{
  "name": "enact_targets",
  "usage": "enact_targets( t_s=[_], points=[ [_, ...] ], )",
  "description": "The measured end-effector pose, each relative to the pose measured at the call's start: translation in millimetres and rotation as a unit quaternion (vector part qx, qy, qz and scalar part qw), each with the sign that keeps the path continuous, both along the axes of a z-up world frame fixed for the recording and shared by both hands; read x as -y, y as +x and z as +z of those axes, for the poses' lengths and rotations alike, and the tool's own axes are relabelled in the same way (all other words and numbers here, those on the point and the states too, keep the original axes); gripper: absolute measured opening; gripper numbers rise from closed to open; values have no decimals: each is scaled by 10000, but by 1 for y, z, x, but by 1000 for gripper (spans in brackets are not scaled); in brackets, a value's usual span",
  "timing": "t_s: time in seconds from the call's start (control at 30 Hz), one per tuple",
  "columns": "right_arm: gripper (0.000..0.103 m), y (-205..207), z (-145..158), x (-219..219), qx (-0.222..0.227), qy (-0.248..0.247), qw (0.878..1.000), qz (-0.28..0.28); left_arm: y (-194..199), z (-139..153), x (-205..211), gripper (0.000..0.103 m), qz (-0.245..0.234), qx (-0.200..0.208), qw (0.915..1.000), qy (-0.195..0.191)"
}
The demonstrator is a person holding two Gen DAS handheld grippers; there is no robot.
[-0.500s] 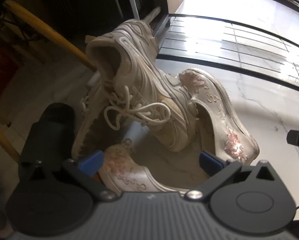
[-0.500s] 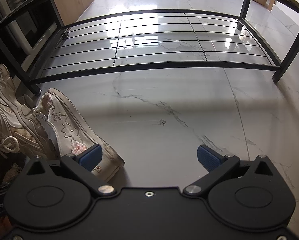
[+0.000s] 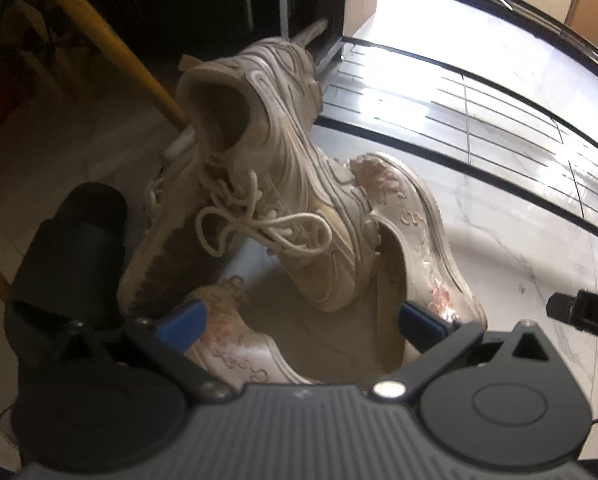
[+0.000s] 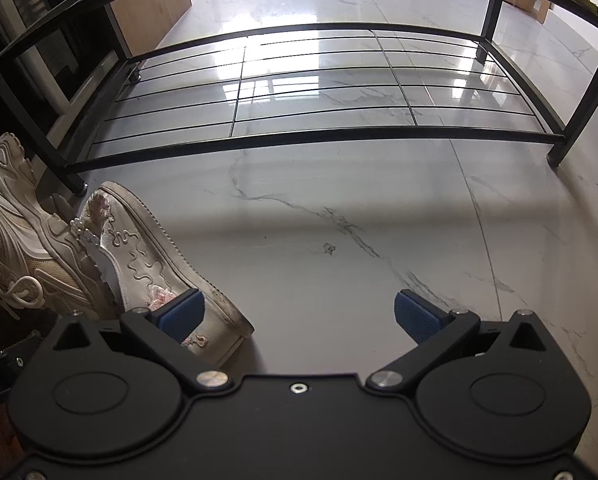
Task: Organize scattered shoes
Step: 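Move the left tool to the white chunky sneaker and grasp its heel collar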
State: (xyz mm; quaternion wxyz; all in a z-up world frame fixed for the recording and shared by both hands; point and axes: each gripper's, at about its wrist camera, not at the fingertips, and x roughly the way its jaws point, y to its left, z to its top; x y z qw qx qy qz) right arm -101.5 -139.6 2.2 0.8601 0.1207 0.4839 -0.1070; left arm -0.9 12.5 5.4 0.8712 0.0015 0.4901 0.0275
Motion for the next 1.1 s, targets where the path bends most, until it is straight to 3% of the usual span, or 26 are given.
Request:
enact_targets(
  t_s=[0.33, 0.6, 1.1],
  points=[
    [103, 1, 5, -4, 128, -67, 9999, 68, -7, 13, 12, 102, -206, 406, 9982, 401],
    [103, -1, 5, -6, 169, -136, 9997, 115, -9, 15, 15, 102, -48, 497, 9971, 579],
    [103, -3, 5, -3, 235, -10, 9996, 151, 3, 14, -1, 102, 121, 737, 9967, 314]
  ],
)
